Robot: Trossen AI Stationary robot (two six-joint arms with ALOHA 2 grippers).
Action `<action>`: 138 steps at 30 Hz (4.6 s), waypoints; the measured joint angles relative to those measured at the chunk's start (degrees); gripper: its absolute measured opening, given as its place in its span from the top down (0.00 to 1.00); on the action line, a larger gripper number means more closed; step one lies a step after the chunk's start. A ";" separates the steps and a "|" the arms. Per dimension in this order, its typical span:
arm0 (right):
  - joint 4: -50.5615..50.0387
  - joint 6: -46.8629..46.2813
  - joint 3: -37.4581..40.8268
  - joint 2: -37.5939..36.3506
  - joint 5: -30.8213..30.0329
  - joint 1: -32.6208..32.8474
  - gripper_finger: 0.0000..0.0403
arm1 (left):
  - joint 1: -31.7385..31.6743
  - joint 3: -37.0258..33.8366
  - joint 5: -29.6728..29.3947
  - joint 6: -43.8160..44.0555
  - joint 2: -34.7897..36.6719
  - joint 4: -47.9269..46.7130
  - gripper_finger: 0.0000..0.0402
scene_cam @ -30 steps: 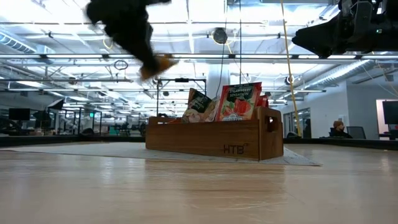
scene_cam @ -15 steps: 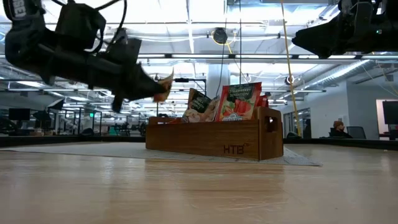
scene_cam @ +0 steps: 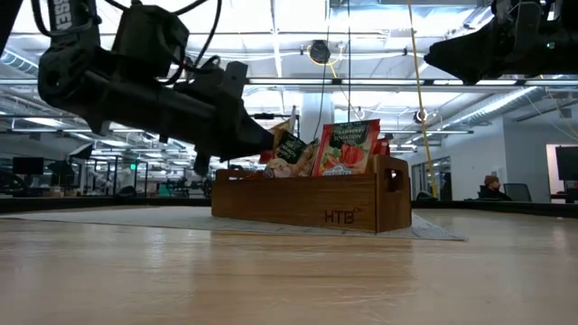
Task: Pick & Place Tea
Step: Put the yellow tea bag into the wooden organizer, then return to Home Position
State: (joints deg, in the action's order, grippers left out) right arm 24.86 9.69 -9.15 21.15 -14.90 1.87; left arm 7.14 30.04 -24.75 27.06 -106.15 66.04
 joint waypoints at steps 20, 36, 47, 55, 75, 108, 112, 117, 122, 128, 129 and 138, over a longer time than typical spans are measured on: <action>-0.10 0.00 0.00 0.02 0.00 0.02 0.54 | 3.75 0.07 -13.90 0.56 0.57 -8.06 0.81; 0.11 0.00 0.00 0.04 0.00 0.02 0.54 | 4.30 0.05 -13.73 -2.86 1.13 -8.15 0.45; 0.13 0.00 0.00 0.04 0.01 0.00 0.54 | 3.72 0.48 -16.13 -15.22 6.75 -8.68 0.37; -0.02 0.00 0.00 0.04 0.02 0.01 0.54 | 3.62 0.67 -19.78 -29.89 20.73 -22.28 0.37; 0.11 0.00 0.00 0.02 0.00 0.01 0.54 | 5.38 3.67 -23.02 -20.93 67.29 -85.70 0.37; 0.12 0.00 0.00 0.04 0.00 0.02 0.54 | -6.84 -22.39 9.67 -22.98 98.46 -70.58 0.37; 0.11 0.00 0.00 0.04 0.00 0.02 0.54 | -6.91 -23.67 10.62 -22.30 100.42 -71.12 0.37; 0.11 0.00 0.00 0.04 0.01 0.01 0.54 | -6.91 -23.84 12.84 -22.02 101.87 -71.03 0.37; 0.11 0.00 0.00 0.04 0.01 0.00 0.54 | -6.91 -23.84 12.80 -21.71 101.85 -73.32 0.37; 0.11 0.00 0.00 0.04 0.00 0.00 0.54 | -6.91 -23.84 12.80 -20.53 102.10 -74.03 0.37; 0.11 0.00 0.00 0.04 0.02 0.02 0.54 | -6.91 -23.86 12.82 -20.51 102.54 -74.13 0.37; 0.09 0.00 0.00 0.04 0.00 0.02 0.54 | -8.03 -23.95 16.40 -20.92 105.90 -78.29 0.37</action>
State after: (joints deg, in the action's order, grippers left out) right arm 24.95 9.69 -9.15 21.19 -14.90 1.89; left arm -0.89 6.09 -8.35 6.14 -0.25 -12.25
